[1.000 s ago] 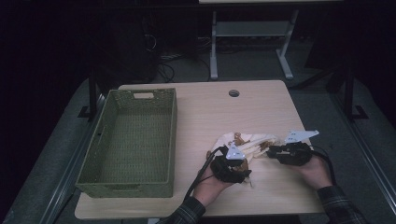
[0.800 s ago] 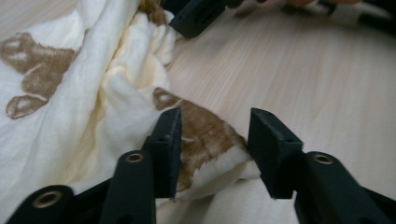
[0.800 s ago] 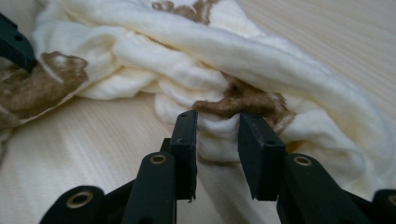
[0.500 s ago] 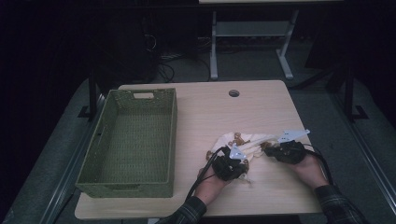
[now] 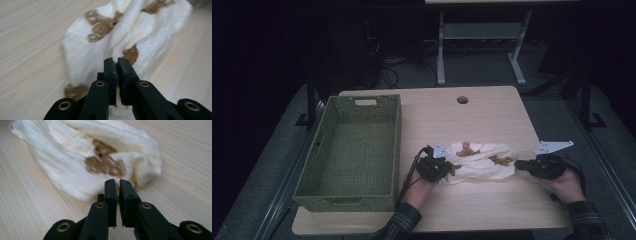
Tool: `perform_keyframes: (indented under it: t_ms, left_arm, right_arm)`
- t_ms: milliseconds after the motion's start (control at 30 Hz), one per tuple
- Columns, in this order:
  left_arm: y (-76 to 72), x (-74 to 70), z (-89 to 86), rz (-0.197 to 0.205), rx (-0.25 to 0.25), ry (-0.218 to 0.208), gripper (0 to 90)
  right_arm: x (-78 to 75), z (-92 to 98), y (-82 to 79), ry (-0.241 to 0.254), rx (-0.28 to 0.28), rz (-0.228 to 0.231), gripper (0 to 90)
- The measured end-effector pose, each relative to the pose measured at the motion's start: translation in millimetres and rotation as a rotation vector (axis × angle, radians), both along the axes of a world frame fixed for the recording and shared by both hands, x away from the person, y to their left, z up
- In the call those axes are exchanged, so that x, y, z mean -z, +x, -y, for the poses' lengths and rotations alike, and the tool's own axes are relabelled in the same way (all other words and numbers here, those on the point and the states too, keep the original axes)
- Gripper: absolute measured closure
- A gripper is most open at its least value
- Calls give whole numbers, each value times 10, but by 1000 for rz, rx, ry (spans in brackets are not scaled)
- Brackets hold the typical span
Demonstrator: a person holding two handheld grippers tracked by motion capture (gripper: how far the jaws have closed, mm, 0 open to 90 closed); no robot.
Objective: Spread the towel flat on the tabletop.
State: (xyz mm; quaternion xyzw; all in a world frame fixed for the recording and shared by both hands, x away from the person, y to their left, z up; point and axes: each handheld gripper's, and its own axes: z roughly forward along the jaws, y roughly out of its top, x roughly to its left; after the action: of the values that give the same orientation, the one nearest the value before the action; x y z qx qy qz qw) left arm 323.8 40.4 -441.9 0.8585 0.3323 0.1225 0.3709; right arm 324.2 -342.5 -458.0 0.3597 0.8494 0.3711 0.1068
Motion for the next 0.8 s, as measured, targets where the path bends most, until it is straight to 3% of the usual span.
perform_keyframes:
  t_ms: [167,267,433,533,700,800]
  left_arm:
    - [83,81,-2,14,-36,42,824]
    - [79,62,-1,27,-42,33,749]
    - [-58,-56,-20,36,-7,-3,697]
    - [-167,-109,7,26,24,-29,693]
    - [-311,-86,51,7,62,-17,688]
    - [-379,-144,30,26,70,-35,690]
  right_arm:
    - [47,93,-57,-9,3,-19,844]
    - [29,104,-70,3,-8,0,833]
    - [-9,65,-102,18,-22,11,716]
    - [-22,83,-111,28,-10,18,714]
    - [-9,93,-110,26,-18,7,728]
    - [15,76,-123,11,-22,5,728]
